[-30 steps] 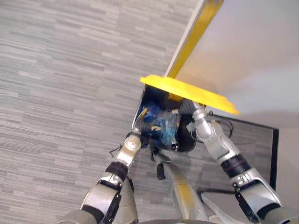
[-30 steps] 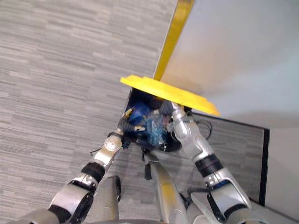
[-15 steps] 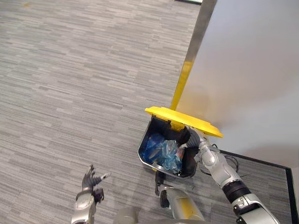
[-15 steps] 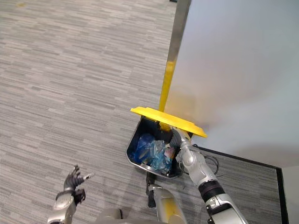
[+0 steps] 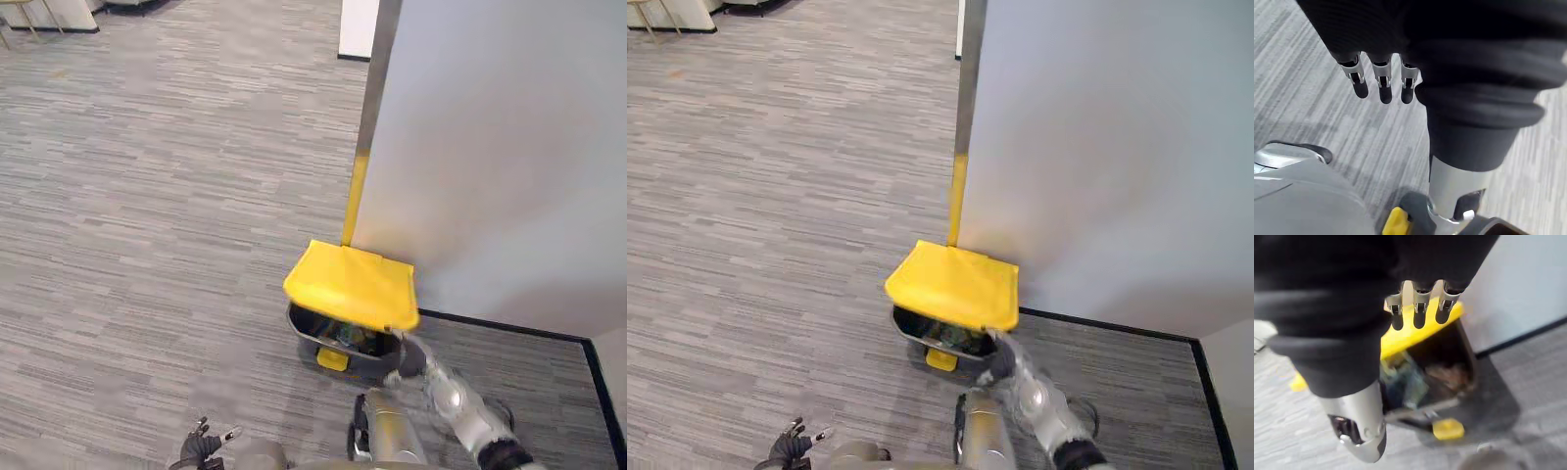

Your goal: Gather rubbish on tea table into small bin, then transfer packed bag to large trash can.

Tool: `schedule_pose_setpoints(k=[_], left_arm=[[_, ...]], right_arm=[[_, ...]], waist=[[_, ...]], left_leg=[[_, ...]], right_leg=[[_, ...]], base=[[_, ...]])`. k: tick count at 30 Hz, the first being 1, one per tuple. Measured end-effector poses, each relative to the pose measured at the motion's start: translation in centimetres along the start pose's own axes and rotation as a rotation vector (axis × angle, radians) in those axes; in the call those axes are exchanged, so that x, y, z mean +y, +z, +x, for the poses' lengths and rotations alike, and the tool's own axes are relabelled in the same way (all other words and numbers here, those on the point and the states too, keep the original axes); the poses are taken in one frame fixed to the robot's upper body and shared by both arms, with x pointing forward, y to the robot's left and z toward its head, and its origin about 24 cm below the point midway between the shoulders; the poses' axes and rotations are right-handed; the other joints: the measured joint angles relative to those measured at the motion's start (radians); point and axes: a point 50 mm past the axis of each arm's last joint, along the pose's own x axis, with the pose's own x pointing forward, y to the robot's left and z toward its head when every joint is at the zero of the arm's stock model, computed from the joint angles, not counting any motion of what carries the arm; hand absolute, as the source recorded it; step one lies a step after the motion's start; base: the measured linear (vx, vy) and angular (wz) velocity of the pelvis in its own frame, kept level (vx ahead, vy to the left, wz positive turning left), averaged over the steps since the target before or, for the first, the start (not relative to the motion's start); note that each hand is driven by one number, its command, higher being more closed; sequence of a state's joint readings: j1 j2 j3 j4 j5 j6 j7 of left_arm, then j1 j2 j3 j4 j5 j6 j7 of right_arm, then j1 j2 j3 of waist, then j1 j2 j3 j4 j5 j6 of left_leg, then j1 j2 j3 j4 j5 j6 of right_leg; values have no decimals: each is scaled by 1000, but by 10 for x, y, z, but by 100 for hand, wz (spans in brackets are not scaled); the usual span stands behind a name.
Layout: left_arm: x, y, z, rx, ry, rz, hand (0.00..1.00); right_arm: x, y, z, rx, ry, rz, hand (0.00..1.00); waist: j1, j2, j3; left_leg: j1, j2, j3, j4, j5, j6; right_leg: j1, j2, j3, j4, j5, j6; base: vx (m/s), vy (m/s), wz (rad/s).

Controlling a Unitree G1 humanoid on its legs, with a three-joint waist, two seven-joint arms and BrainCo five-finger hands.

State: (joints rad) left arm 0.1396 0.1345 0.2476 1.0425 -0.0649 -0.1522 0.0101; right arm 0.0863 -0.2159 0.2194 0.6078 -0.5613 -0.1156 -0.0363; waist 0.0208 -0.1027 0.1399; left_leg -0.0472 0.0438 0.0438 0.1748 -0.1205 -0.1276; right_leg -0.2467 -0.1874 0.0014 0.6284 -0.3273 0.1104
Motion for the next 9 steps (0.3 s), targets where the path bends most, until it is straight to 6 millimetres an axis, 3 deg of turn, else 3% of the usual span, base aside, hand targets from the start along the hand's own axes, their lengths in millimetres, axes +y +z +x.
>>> schedule_pose_setpoints(k=[1, 2, 3, 5, 9], left_arm=[[-2, -1, 0, 2, -3, -3, 0], [-11, -1, 0, 4, -14, -15, 0], [-19, -2, -1, -1, -31, -27, 0], [-24, -4, -2, 0, -46, -20, 0], [-18, 1, -1, -15, -33, -8, 0]], right_arm=[[-1, -4, 0, 19, -7, 11, 0], [-4, -17, 0, 74, -15, 20, 0], [1, -35, -6, 157, 6, 35, 0], [6, -54, -14, 238, 21, 60, 0], [2, -63, -18, 272, -11, 93, 0]], waist=[[-2, 16, -4], [-11, 59, -4], [-10, 82, -18], [-10, 108, -41], [-9, 106, -49]], left_leg=[[-8, 11, 11, -19, 16, -5], [-9, 34, 14, -52, 35, -9], [5, 53, 9, -86, 44, -7], [26, 65, -14, -114, 51, -8], [25, 80, -19, -124, 62, -2]], right_leg=[[8, 13, -5, -54, -8, -16], [14, 46, -6, -115, 14, -44], [28, 70, -14, -157, 39, -53], [60, 90, -27, -201, 59, -63], [77, 108, -35, -269, 88, -59]], base=[[-115, -286, -61], [-105, -156, -34], [-116, -169, -27], [-81, -73, -8], [-66, -8, -1]])
